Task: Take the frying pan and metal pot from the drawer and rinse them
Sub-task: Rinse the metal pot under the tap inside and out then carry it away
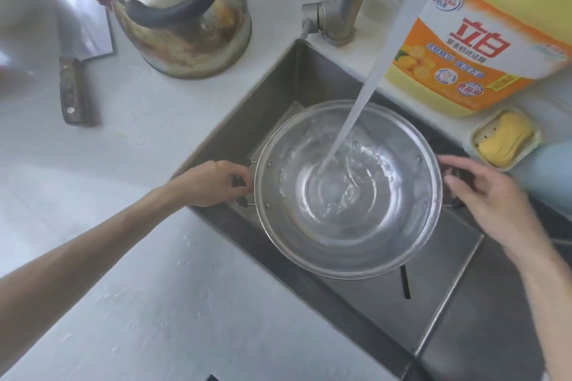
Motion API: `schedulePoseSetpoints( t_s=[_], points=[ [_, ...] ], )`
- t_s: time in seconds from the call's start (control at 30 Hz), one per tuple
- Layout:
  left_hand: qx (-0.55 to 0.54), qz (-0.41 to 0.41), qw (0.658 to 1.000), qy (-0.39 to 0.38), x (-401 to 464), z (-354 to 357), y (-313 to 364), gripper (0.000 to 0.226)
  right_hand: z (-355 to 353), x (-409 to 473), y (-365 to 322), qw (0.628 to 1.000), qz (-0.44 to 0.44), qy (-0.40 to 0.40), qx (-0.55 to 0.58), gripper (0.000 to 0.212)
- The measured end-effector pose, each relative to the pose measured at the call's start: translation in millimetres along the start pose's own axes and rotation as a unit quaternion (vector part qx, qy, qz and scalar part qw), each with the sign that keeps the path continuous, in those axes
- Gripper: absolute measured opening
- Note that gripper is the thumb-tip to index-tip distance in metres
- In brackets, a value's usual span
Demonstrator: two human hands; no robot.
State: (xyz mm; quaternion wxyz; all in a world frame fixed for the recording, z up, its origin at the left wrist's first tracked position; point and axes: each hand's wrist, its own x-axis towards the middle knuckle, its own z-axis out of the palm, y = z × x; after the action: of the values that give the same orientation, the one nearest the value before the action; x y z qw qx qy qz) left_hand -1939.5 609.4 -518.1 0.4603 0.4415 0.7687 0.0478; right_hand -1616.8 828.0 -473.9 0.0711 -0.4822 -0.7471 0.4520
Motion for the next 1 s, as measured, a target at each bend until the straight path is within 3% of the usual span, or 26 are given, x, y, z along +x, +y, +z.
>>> schedulePoseSetpoints(
  t_s=[0.17,0.3,0.43,0.57,0.67,0.8,0.9,1.0],
  points=[
    [-0.078,0.019,0.988,0.133,-5,6,-1,0.011,0,-8,1,0.996,-0.027,0.072,0.053,0.039],
    [-0.056,0.096,0.959,0.260,-29,-21,12,0.020,36,-14,28,0.986,0.030,0.111,0.118,0.037],
    [-0.033,0.157,0.928,0.337,-59,-56,36,0.021,96,-16,45,0.974,0.114,0.017,0.192,0.028],
    [-0.024,0.083,0.923,0.374,-75,-69,47,0.030,117,-9,39,0.966,0.165,-0.067,0.186,0.025],
    [-0.011,0.002,0.938,0.346,-76,-64,31,0.025,96,5,33,0.976,0.131,-0.070,0.158,0.022],
    [0.038,-0.048,0.974,0.216,-59,-36,-1,0.013,46,19,7,0.997,0.055,-0.044,0.043,0.029],
    [0.045,-0.057,0.986,0.147,-39,-12,-12,0.017,14,12,-18,0.999,-0.039,-0.005,0.000,0.034],
    [0.016,-0.042,0.989,0.144,-21,8,-6,0.018,-6,-2,-36,0.993,-0.113,0.040,0.017,0.035]
  ],
)
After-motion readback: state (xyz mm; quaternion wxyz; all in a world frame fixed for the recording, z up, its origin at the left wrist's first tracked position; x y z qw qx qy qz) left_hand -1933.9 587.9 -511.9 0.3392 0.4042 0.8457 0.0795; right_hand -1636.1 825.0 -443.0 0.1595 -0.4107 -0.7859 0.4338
